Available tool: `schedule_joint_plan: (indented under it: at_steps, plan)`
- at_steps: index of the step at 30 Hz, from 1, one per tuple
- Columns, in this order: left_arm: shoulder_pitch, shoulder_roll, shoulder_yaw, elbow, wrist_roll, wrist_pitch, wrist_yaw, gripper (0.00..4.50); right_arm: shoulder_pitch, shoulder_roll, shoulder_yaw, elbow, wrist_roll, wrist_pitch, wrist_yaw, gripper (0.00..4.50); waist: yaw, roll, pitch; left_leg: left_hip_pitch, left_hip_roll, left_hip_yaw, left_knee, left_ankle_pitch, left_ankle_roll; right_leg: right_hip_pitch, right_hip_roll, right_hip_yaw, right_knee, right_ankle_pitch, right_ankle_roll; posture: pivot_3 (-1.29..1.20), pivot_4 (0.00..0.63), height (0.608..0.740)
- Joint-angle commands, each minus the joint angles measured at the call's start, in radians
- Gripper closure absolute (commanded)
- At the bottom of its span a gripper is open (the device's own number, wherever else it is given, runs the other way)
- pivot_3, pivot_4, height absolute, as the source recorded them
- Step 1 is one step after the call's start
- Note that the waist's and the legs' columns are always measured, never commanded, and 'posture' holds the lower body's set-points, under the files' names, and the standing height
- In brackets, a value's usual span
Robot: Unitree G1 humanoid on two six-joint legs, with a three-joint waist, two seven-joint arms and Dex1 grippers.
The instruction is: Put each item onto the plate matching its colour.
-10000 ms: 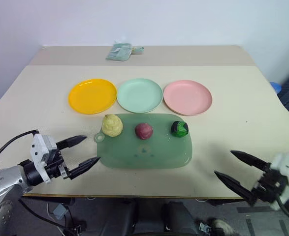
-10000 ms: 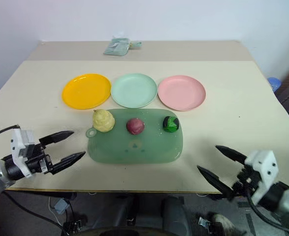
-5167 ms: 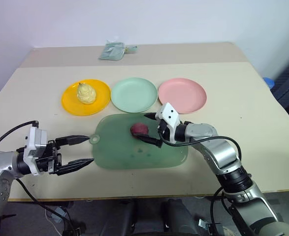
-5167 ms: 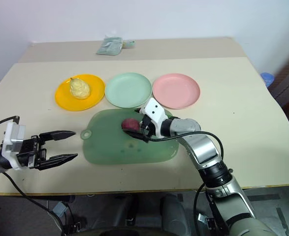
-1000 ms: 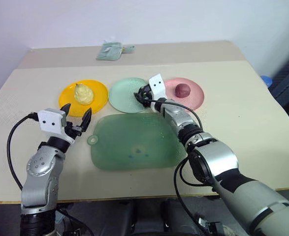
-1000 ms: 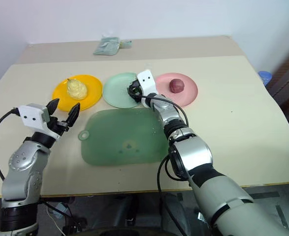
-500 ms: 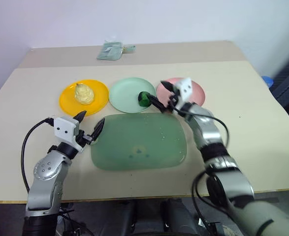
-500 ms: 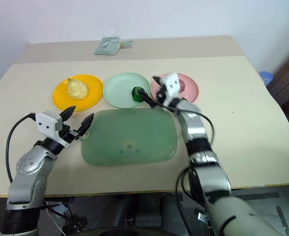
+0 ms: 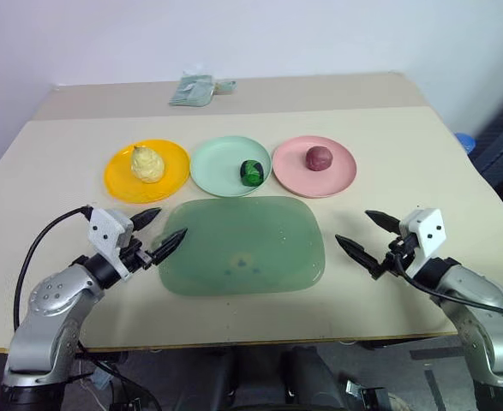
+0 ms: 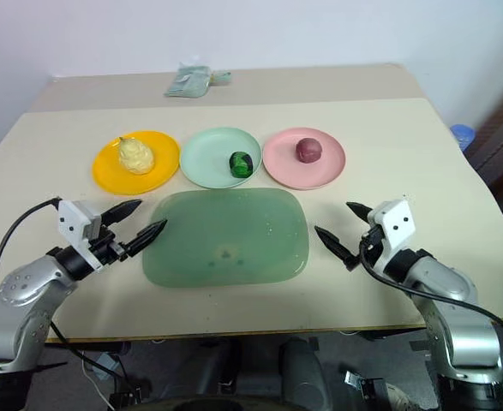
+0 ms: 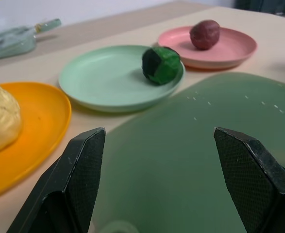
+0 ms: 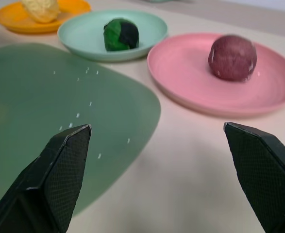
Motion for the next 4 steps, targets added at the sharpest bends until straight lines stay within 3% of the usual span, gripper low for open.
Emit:
schedule_joint_plan:
  at_steps: [1,4]
  plan:
    - [0.003,0.026,0.044,-0.044,-0.038,0.021,-0.016,0.85,0.031,0.002,-0.029,-0.105,0.032,0.008,-0.034,0.03,0.002,0.000,0.000,0.000,0.000,0.000,0.000,0.000,0.000,0.000,0.000,0.000,0.000,0.000,0.000,0.00,0.150,0.740]
    - [0.002,0.046,0.048,-0.046,-0.054,0.042,-0.036,0.85,0.064,0.005,-0.030,-0.150,0.042,0.014,-0.051,0.03,0.007,0.000,0.000,0.000,0.000,0.000,0.000,0.000,0.000,0.000,0.000,0.000,0.000,0.000,0.000,0.00,0.150,0.740]
